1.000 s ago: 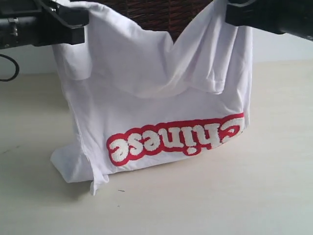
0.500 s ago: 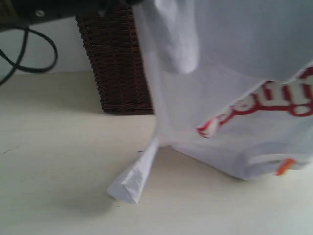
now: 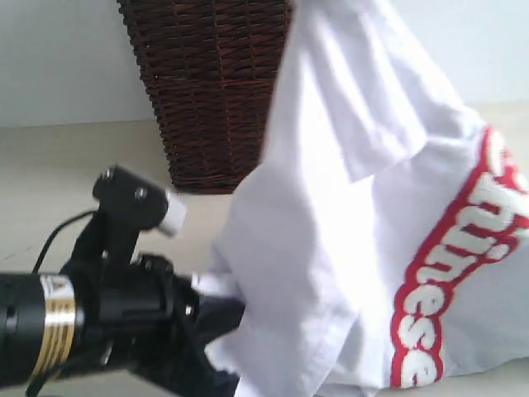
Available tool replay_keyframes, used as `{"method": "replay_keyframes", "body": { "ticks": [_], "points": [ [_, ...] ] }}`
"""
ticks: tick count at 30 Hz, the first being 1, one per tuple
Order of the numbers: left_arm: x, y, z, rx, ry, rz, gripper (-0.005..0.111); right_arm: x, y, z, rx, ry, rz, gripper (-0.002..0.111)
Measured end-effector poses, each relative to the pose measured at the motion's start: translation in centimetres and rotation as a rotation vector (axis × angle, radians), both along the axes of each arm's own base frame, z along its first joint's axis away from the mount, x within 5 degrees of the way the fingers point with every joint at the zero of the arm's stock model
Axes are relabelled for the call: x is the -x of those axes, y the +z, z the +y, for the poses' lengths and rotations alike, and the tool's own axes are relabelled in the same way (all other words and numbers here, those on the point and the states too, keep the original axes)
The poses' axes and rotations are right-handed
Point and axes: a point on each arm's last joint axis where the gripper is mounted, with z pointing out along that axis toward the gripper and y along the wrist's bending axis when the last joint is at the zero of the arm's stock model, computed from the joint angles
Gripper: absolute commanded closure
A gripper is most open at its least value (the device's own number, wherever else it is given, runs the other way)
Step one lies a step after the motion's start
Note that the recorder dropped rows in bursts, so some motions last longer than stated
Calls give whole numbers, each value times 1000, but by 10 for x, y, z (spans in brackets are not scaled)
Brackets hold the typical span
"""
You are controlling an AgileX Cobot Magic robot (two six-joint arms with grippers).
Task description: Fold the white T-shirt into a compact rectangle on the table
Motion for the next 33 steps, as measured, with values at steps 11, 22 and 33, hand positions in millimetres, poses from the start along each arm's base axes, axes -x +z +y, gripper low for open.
{"method": "replay_keyframes", "body": {
  "ticks": [11,22,33],
  "points": [
    [41,-60,51,-139,-18,166,107,-22,-109,124,127,111,65,104],
    [27,-41,118,-242,476,53,10,-38,-91,134,172,95,20,58],
    [26,-33,116,-196,487,60,10,-30,-78,77,566,-194,98,48]
  ]
}}
